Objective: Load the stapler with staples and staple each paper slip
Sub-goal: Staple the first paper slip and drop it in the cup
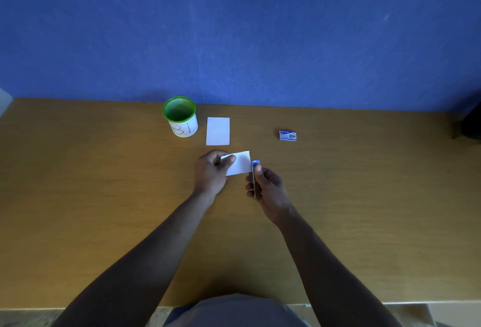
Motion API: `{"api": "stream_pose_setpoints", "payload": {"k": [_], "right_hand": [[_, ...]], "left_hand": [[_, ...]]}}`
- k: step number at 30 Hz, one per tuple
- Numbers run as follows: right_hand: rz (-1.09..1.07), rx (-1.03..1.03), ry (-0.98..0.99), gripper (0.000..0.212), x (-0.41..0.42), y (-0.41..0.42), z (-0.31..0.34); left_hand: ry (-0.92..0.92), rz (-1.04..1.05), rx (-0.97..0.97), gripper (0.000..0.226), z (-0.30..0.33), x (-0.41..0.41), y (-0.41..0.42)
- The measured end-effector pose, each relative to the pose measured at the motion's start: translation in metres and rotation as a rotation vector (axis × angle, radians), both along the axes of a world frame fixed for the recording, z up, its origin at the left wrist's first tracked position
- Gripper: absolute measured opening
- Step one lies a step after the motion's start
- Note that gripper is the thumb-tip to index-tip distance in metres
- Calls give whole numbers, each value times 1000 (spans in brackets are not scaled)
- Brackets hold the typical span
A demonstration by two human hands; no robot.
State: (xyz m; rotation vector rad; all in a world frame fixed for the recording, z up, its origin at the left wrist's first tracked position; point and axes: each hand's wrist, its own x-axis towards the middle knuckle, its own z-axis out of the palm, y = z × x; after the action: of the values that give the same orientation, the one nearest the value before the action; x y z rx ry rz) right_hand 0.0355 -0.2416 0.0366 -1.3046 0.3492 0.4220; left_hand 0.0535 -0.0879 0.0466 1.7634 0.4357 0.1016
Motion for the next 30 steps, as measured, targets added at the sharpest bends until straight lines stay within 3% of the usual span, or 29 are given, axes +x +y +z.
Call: {"api": "stream_pose_setpoints", "payload": {"k": [7, 15, 30], "right_hand": [[44, 18, -9, 26, -2, 9, 5], [75, 77, 21, 31, -1, 11, 9], [-10, -25, -1, 30, -3, 19, 11]], "left_hand": [[-11, 10, -35, 10, 2, 2, -7], [186, 0, -259, 8, 2, 6, -12], [243, -78, -337, 10, 6, 7, -8]]}}
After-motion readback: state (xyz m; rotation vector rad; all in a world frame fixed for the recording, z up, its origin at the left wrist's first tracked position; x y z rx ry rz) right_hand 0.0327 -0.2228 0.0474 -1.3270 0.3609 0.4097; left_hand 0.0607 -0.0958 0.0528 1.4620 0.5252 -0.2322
